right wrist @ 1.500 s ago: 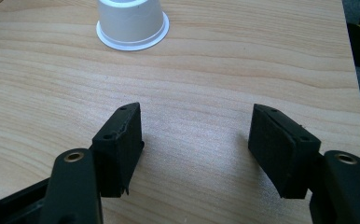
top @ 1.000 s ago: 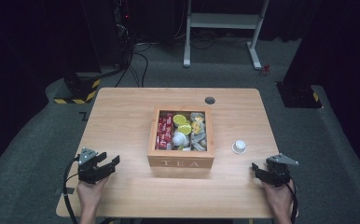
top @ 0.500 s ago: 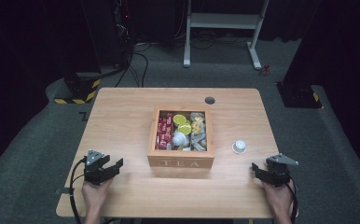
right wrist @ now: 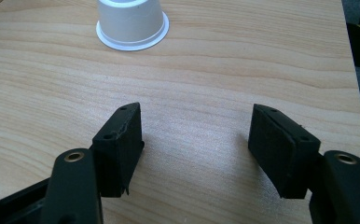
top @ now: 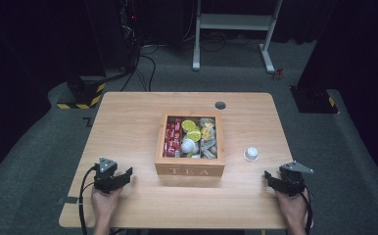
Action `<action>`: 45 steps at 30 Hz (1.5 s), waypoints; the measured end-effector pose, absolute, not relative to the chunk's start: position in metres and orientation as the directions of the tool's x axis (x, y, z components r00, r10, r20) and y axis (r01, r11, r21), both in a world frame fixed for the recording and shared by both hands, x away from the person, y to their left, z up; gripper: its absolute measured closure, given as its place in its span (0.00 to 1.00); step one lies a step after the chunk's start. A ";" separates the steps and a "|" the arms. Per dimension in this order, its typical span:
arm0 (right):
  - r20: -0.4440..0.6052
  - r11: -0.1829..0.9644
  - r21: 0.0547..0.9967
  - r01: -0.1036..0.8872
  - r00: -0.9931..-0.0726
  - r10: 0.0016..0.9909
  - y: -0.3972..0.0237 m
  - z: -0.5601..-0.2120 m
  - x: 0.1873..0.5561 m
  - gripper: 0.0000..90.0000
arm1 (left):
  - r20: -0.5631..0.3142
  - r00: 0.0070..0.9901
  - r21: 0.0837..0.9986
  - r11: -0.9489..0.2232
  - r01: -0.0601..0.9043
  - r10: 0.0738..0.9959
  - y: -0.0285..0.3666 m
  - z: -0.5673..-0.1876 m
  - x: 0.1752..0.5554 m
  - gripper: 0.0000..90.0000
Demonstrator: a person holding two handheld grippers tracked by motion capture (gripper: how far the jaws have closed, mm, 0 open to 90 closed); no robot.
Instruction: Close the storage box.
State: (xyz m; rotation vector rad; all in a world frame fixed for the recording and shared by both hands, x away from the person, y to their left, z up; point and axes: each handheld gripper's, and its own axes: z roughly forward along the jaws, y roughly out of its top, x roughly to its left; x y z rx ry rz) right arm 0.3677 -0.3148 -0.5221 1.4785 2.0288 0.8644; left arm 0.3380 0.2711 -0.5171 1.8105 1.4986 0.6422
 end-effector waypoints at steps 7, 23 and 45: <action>-0.016 0.215 0.729 0.649 -0.298 0.954 -0.315 -0.522 0.368 0.39 | -0.015 0.209 0.752 -0.127 0.647 0.978 0.268 -0.523 0.342 0.36; -0.013 0.211 0.728 0.652 -0.295 0.955 -0.314 -0.522 0.368 0.39 | 0.005 0.221 0.747 -0.150 0.648 0.975 0.266 -0.529 0.343 0.30; -0.012 0.208 0.728 0.654 -0.291 0.957 -0.314 -0.522 0.368 0.38 | 0.003 0.219 0.745 -0.148 0.651 0.976 0.266 -0.529 0.343 0.28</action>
